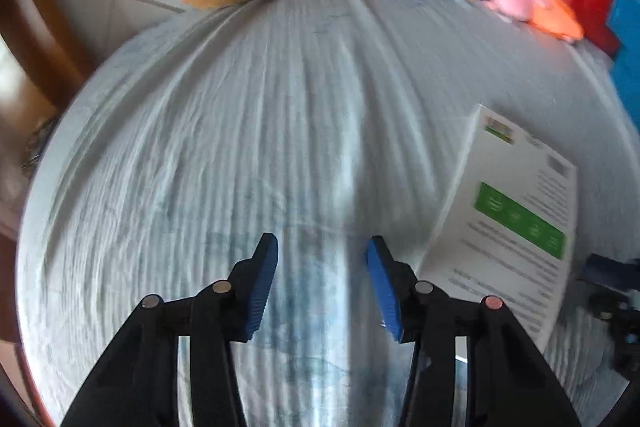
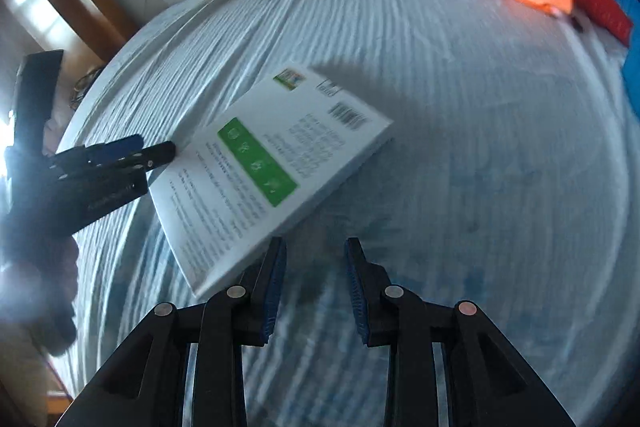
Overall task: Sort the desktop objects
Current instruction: 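Withdraw both open tools from the blue crate toward the white box on the bed, then tilt the white green-labelled box up with the right tool while the left tool grasps its edge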
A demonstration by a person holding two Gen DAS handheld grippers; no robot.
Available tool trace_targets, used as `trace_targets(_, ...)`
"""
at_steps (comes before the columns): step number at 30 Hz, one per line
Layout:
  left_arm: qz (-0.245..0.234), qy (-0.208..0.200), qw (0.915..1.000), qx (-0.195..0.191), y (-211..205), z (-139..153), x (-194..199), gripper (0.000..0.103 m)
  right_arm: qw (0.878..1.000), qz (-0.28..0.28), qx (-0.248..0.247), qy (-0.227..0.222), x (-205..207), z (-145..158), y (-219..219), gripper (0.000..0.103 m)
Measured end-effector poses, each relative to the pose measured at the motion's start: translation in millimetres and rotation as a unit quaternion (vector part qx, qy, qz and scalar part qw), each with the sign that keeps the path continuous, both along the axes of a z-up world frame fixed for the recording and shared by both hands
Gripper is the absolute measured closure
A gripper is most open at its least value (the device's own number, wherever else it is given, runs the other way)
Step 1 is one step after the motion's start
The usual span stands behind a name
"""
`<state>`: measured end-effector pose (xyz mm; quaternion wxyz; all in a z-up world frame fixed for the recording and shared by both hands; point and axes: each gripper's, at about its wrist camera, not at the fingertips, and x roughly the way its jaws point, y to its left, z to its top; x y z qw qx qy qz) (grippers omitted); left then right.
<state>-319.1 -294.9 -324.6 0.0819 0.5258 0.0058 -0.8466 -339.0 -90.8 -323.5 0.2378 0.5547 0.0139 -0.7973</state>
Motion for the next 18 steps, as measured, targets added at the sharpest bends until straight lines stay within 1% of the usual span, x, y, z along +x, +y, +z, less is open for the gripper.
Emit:
trace_targets(2, -0.01, 0.0, 0.9999, 0.006, 1.0, 3.0, 2.5, 0.067, 1.0, 0.003, -0.012, 0.01, 0.6, 3.1, -8.8, 0.084)
trace_targets(4, -0.019, -0.004, 0.9994, 0.028, -0.4, 3.8, 4.0, 0.067, 0.995, 0.017, -0.098, -0.006, -1.3, 11.9, -12.5, 0.084)
trace_targets(6, -0.029, -0.009, 0.9987, 0.042, 0.5, 5.1, 7.2, 0.067, 0.993, 0.04, -0.107, 0.017, 1.5, 27.2, -30.8, 0.084)
trace_targets(8, -0.026, -0.014, 0.9984, 0.047, -1.5, 7.5, 9.8, 0.067, 0.994, 0.058, -0.085, 0.044, 3.5, 38.7, -46.2, 0.084)
trace_targets(10, -0.02, -0.015, 0.9986, 0.047, -6.9, 11.4, 11.9, 0.067, 0.995, 0.043, -0.081, 0.045, -0.6, 43.6, -44.1, 0.084)
trace_targets(11, -0.02, -0.009, 0.9985, 0.051, -10.2, 15.8, 13.5, 0.065, 0.996, 0.028, -0.069, 0.044, -2.7, 42.9, -38.2, 0.084)
trace_targets(13, -0.02, 0.001, 0.9985, 0.052, -13.1, 18.0, 9.2, 0.064, 0.999, -0.004, -0.04, 0.033, -8.6, 37.2, -22.8, 0.084)
trace_targets(15, -0.025, -0.001, 0.9985, 0.048, -11.3, 15.1, 3.3, 0.064, 0.999, -0.025, -0.003, 0.022, -12.3, 25.9, -11.8, 0.084)
trace_targets(16, -0.031, -0.012, 0.9981, 0.051, -8.4, 9.4, 1.5, 0.064, 0.999, -0.032, 0.015, 0.019, -13.3, 19.7, -7.6, 0.084)
trace_targets(17, -0.04, -0.018, 0.9977, 0.053, -3.6, 4.4, 2.2, 0.063, 0.999, -0.031, 0.022, 0.017, -12.1, 14.2, -5.2, 0.084)
trace_targets(18, -0.047, -0.011, 0.9978, 0.045, 1.9, 3.3, 4.8, 0.064, 0.999, -0.027, 0.021, 0.02, -11.3, 11.0, -5.8, 0.084)
